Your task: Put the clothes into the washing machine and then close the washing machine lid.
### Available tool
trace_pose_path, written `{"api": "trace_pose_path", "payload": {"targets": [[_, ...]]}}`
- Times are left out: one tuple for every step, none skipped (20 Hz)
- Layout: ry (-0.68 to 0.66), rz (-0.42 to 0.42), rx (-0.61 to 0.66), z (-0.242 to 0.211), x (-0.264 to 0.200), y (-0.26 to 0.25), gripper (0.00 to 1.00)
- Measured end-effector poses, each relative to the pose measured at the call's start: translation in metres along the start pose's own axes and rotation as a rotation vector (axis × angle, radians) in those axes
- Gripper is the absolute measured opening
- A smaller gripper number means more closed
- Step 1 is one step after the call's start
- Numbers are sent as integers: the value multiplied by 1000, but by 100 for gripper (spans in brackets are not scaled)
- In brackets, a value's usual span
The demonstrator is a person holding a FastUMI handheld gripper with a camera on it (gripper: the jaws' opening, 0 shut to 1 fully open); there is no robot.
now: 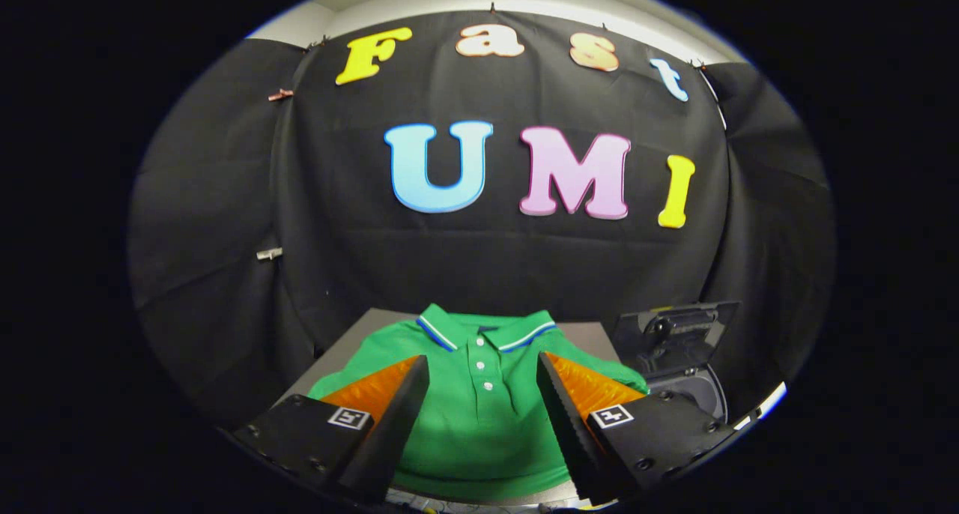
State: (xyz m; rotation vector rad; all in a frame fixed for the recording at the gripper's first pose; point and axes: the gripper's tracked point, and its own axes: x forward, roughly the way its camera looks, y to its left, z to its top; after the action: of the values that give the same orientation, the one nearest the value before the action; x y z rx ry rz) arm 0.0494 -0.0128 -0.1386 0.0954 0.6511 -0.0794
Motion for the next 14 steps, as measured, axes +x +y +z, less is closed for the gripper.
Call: {"api": "trace_pose_path", "payload": {"targets": [[65,-5,4,-12,10,-1,88],[130,-3,11,-24,17,-2,88],[197,-4,22,-39,27,-3,88],[263,-13,24,-53,32,-6,88],[366,-18,14,-75,33,-7,88],[357,-2,4,-66,32,-6,88],[362,-3,-10,-66,37,-7,88],[370,7,-26,-68,35,-6,86],[360,23,-30,-72,37,-5,87],[351,30,-13,-71,36,-6,81],[339,37,23,-72,35,-7,80],[318,48,44,-71,35,-7,79],[296,42,50,-69,37,-12,79],[276,32,53,-64,37,-19,78]]}}
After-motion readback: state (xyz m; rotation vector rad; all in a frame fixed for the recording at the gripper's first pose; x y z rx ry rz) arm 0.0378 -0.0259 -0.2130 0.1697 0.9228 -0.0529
